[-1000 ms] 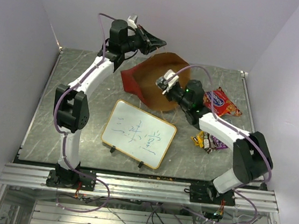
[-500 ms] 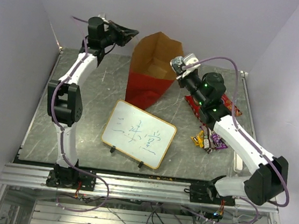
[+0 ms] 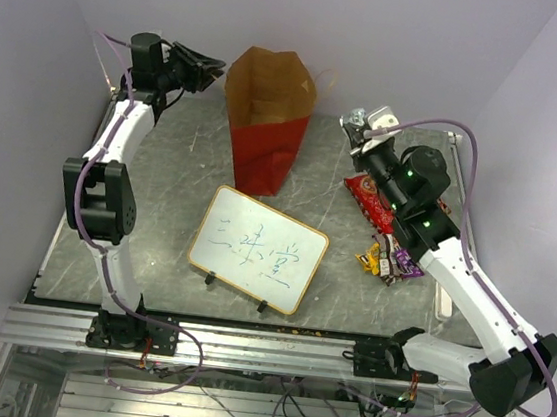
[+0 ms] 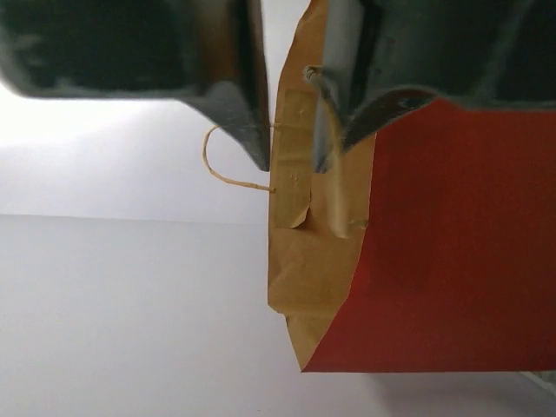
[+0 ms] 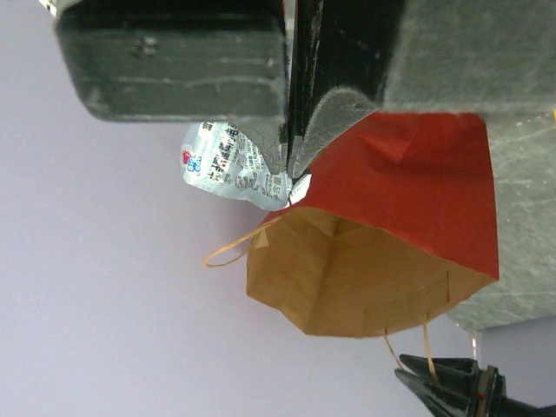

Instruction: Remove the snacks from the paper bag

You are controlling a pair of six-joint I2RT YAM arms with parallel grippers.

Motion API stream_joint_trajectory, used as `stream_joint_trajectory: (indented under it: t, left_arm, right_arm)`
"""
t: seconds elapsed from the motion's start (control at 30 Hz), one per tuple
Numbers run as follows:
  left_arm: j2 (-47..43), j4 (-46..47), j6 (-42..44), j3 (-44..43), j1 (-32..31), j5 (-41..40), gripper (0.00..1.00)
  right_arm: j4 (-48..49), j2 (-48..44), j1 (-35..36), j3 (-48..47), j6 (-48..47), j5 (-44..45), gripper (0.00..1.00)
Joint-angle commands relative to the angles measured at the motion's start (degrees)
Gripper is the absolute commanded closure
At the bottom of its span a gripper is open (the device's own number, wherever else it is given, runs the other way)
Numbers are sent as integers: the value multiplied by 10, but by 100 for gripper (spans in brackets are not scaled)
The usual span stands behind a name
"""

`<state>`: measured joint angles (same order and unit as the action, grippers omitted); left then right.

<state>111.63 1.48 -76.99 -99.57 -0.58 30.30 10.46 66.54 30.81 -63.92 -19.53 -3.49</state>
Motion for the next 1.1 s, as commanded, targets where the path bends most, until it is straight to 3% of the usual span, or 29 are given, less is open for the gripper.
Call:
stream_joint_trajectory:
  t: [0.0, 0.2, 0.4, 0.63, 0.77, 1.07]
  left_arm:
    - [-17, -68, 64, -42, -3, 5, 51]
    - [-34, -118, 98, -59, -3, -5, 2]
    - [-65, -190, 146, -63, -3, -19, 0]
    - [-127, -274, 216, -46, -3, -51, 1]
    - [-190, -272, 213, 24, -3, -53, 2]
    - [-298, -300, 241, 140, -32, -70, 0]
  right_arm:
    - [-45, -31, 0, 24, 2, 25, 100]
    - [-103, -56, 0, 45, 69, 52, 100]
    - [-163, -51, 0, 38, 149, 110, 100]
    - [-298, -13, -5, 34, 309, 252, 100]
    - [-318, 2, -21, 72, 370, 242, 100]
    - [-254, 68, -44, 140, 402, 190, 100]
